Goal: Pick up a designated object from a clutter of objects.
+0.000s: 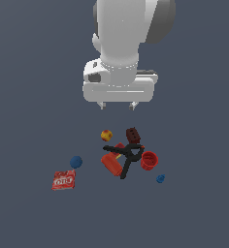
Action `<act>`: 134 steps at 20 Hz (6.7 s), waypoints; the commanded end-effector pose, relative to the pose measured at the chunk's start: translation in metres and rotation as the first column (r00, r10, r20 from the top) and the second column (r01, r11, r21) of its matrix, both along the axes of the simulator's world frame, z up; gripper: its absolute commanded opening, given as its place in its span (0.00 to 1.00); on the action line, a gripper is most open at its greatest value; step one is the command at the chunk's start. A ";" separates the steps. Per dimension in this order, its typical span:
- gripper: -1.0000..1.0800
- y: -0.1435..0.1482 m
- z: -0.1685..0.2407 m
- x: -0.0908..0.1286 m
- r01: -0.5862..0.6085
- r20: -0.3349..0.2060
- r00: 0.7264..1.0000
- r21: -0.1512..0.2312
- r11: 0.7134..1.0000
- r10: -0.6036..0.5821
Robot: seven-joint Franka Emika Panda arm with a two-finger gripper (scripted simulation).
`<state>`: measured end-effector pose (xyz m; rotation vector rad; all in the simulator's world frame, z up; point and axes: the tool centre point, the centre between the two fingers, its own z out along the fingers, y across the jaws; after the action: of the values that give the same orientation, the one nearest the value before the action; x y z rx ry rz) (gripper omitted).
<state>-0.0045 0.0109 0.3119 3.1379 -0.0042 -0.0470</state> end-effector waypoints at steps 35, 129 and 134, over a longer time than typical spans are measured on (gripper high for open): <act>0.96 -0.018 -0.105 -0.007 0.154 0.016 0.988 -0.003 0.988 -0.154; 0.00 -0.155 -0.038 -0.109 0.435 0.029 0.900 0.005 0.900 -0.435; 0.00 -0.174 0.008 -0.115 0.435 0.029 0.900 0.005 0.900 -0.435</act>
<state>-0.1172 -0.1575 0.3053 3.0626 -0.7066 -0.0007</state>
